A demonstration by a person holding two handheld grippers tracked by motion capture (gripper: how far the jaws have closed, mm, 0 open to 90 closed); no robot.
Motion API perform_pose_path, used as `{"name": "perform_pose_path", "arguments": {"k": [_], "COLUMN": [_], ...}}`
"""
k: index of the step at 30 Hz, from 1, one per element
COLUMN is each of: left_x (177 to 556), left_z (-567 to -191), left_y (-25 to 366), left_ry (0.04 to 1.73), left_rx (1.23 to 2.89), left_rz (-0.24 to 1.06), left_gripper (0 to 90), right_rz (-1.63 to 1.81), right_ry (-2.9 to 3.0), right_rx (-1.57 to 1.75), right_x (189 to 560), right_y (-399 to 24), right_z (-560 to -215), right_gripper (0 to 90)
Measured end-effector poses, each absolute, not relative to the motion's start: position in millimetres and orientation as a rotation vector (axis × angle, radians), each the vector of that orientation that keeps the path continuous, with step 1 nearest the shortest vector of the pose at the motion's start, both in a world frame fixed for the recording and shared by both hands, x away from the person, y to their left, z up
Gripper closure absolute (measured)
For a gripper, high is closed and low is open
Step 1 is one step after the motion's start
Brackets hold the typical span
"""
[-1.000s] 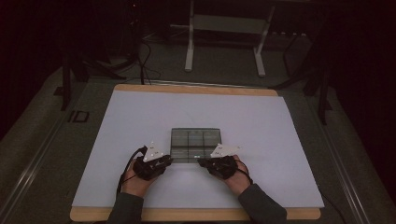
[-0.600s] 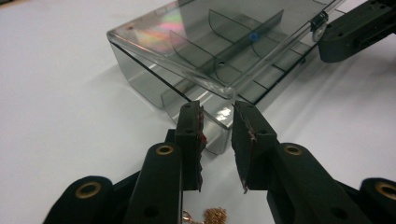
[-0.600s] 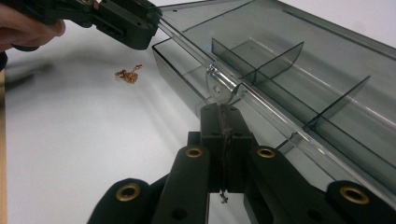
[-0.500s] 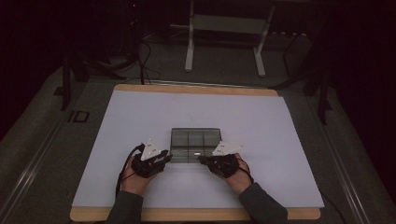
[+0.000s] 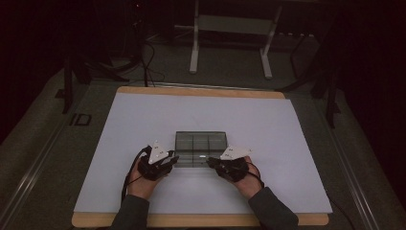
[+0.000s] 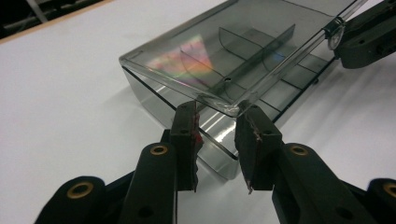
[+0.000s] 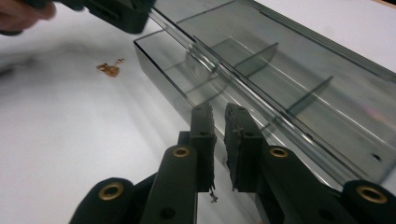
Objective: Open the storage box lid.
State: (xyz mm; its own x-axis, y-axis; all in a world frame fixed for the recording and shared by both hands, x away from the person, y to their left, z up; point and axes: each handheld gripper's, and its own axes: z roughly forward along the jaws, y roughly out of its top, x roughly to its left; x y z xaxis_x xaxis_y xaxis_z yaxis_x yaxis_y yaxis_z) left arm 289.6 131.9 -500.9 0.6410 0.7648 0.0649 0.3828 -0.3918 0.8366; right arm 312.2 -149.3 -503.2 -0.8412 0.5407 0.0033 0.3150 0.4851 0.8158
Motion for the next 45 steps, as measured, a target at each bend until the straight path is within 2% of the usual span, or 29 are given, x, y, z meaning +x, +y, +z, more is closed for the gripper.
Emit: {"name": "perform_pose_path", "arguments": {"k": [5,24,45], "left_x": [290.0,292.4,313.5], "left_z": [-496.7,-488.7,-472.1], "left_y": [131.7,129.2,124.7], "left_ry": [0.889,0.873,0.849], "left_rx": [1.997,1.993,1.987], "left_rz": [0.591,0.63,0.688], "left_gripper": [68.4,67.2,66.3], "right_rz": [1.244,1.224,1.227], "right_ry": [2.461,2.377,2.376], "right_rx": [0.75,0.936,1.017], "right_x": [314.3,331.1,338.9], "right_y": [-157.5,-192.1,-198.7], "right_z": [-501.9,-497.4,-504.2], "right_gripper": [78.3,75.4,72.9]}}
